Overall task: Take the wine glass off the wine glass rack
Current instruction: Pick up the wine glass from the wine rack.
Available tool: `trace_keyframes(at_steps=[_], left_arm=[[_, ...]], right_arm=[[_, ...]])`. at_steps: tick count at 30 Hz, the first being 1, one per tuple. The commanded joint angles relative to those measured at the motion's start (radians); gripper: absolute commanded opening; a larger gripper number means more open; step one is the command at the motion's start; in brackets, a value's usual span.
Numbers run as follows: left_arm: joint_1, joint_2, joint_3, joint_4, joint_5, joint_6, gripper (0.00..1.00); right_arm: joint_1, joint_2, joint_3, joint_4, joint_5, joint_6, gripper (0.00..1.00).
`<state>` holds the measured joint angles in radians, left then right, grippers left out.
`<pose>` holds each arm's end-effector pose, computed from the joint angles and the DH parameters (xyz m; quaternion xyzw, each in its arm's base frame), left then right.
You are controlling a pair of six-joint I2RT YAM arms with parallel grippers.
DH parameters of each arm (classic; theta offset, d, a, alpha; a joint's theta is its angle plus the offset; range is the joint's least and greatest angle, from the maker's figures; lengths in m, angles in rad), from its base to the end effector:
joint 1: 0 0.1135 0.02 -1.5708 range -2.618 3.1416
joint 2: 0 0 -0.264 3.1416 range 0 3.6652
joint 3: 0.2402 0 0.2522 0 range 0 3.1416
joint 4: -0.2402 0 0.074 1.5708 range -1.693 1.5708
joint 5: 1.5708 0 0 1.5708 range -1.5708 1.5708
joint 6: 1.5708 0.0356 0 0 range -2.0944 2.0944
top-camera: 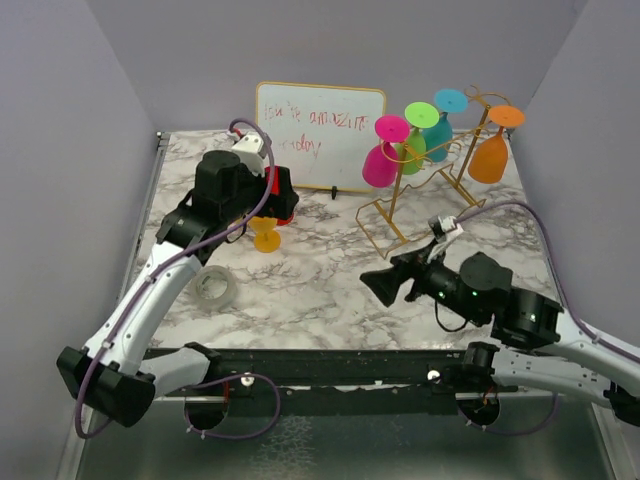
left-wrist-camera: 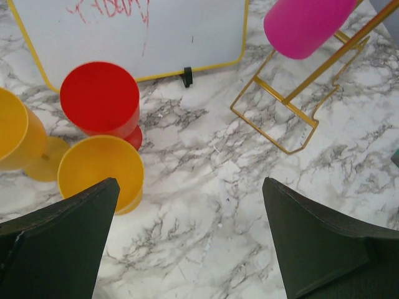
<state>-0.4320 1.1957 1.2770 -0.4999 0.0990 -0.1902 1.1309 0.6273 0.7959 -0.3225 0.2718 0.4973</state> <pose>0.2369 -0.1131 0.3944 0.1278 0.8282 -0.2061 0.5053 0.0703 0.1268 0.3521 -0.1506 0.7424 0.3981 0.5174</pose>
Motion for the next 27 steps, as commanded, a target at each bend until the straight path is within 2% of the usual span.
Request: trace_keyframes(at_steps=[1,2,5,7,9,15,20,24,27], left_arm=[[0.006,-0.155,-0.127,0.023,0.047,-0.001,0.99],[0.006,-0.183,-0.150,0.022,0.030,-0.001,0.99],[0.006,-0.241,-0.206,0.022,0.003,-0.011,0.99],[0.006,-0.269,-0.235,0.024,0.006,-0.019,0.99],[0.006,-0.296,-0.266,0.036,0.033,-0.027,0.99],[0.006,-0.372,-0.357,0.079,0.053,-0.058,0.99],[0.006,-0.423,-0.402,0.081,0.024,-0.057,0.99],[0.006,-0.464,-0.454,0.098,-0.026,-0.059,0.99],[0.006,-0.485,-0.492,0.115,-0.025,-0.058,0.99]], right_arm=[[-0.001,0.210,0.156,-0.409,0.390,0.185,1.00],[-0.003,0.250,0.193,-0.469,0.468,0.221,1.00],[-0.011,0.289,0.259,-0.474,0.536,0.160,1.00],[-0.039,0.271,0.274,-0.448,0.550,0.119,1.00],[-0.121,0.245,0.266,-0.419,0.508,0.074,1.00],[-0.589,0.327,0.216,-0.404,0.074,-0.080,1.00],[-0.909,0.315,0.128,-0.292,-0.223,-0.147,1.00],[-1.195,0.367,0.119,-0.253,-0.521,-0.144,1.00],[-1.352,0.367,0.115,-0.221,-0.570,-0.041,1.00]])
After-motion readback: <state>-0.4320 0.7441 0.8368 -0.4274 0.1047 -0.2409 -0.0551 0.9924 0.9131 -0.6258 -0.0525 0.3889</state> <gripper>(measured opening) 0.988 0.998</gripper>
